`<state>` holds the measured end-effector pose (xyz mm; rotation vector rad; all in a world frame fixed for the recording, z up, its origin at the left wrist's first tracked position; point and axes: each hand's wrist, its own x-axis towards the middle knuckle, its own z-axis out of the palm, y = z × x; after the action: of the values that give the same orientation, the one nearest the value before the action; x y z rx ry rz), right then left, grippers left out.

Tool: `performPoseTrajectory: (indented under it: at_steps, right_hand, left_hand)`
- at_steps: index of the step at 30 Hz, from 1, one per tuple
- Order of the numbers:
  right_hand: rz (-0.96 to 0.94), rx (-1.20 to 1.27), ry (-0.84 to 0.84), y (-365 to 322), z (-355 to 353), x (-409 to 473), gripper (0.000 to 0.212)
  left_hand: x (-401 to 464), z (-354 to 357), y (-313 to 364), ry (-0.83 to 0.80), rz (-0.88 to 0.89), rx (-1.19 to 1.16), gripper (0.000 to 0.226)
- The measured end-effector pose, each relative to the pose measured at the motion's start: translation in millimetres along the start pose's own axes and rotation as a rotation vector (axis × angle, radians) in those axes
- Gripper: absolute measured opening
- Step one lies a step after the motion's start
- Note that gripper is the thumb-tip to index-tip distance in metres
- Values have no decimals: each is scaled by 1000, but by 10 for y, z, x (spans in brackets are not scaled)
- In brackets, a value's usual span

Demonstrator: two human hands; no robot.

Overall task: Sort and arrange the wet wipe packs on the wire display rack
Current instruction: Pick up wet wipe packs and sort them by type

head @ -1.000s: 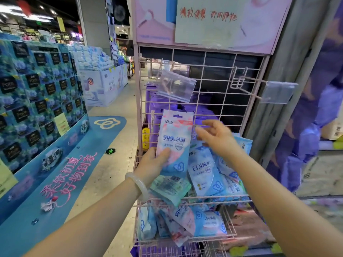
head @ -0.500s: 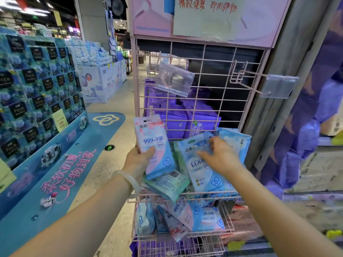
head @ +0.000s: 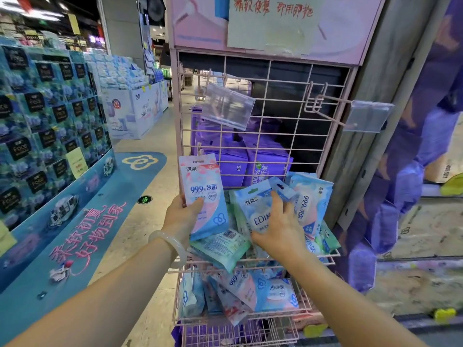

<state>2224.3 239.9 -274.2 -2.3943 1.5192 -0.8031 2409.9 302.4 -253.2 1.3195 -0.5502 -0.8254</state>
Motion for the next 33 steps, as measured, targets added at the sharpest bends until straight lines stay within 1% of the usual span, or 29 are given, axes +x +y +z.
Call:
performPoseTrajectory:
  at_steps: [2,5,7,9,10,13,14,15,16,18,19,20,21,23,24,25,26,29,31,32,33]
  right_hand:
    - [21,89,49,25,-5,7,95]
    - [71,273,187,-3,-64,62,88]
    - [107,355,278,-61,-113,105,87]
    - [107,349,319,-105,-132,108,79]
    - [94,312,288,-109,-127,98,71]
    - [35,68,33,-52,-30,35,46]
    - [20,15,10,-23,-11,14,42]
    - [5,-20,24,-17,-13,-5,42]
    - [-26,-41,61,-34,-27,-24,43]
    - [-159,12,118,-127,-69,-81,38]
    - [-258,73,104,-181,-72,-120,34]
    - [-360,111,56,-237,-66,-174,33]
    - [-459,106,-28,-283,-34,-240,38]
    - [-604,-17,-225,-346,96,-337,57]
    - [-629,-95,-286,-356,158,-358,65]
    - [-640,-149,-295,-360,203,-365,66]
    - [-649,-164,-261,-367,229,-366,58]
    - [-634,-49,-189,-359,280,-331,33]
    - [-514,117,-167,-379,284,-307,18]
    - [-401,247,-134,-389,266,-273,9]
    - [-286,393,-89,-406,238,-230,6]
  left_hand:
    - [36,-32,36,45,43,2,18]
    - [99,-51,73,90,105,-42,15]
    - [147,-25,50,70,107,-64,13]
    - [189,13,-11,36,115,9,16]
    - [213,31,-51,18,135,137,19]
    - [254,65,-154,-17,190,867,32]
    - [242,74,-156,-9,192,1038,36]
    - [232,80,-148,3,194,1134,39]
    - [220,77,-139,21,209,1170,44]
    - [204,54,-133,27,270,1154,57]
    - [197,33,-133,16,294,1117,63]
    - [184,11,-123,7,311,1065,65]
    - [169,-17,-114,5,326,1013,63]
    - [141,-89,-94,14,357,962,53]
    - [123,-134,-91,13,374,956,48]
    - [104,-182,-95,10,389,949,42]
    - [82,-235,-100,5,398,942,37]
    - [44,-405,-126,9,404,903,25]
    - [44,-504,-134,44,405,856,23]
    - [47,-541,-129,63,400,820,23]
    - [51,-566,-120,80,388,766,24]
